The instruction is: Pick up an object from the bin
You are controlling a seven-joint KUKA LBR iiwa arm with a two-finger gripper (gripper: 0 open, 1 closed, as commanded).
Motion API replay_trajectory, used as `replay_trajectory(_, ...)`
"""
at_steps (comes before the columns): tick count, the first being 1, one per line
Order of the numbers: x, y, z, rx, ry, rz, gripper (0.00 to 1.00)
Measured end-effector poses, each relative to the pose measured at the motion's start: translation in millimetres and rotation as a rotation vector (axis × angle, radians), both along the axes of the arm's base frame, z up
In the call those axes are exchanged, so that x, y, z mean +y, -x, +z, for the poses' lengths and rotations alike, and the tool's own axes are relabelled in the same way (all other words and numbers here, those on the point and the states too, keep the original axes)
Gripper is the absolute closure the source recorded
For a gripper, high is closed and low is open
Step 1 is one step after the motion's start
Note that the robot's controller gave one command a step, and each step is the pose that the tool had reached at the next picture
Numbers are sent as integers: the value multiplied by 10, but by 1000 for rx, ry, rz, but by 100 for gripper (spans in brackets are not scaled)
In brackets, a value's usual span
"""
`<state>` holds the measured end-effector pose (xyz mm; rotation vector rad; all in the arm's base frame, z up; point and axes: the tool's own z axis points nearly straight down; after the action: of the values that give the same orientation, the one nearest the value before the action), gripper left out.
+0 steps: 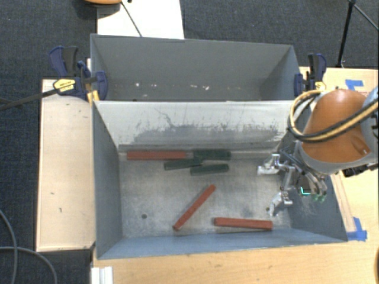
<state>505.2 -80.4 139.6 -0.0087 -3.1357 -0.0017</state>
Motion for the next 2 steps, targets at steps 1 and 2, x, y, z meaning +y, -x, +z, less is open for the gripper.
replay_trajectory(1, 1, -20, 40, -8, 1, 2, 0)
replay_trajectory(2, 362, -25, -417, -13, 2, -12, 0)
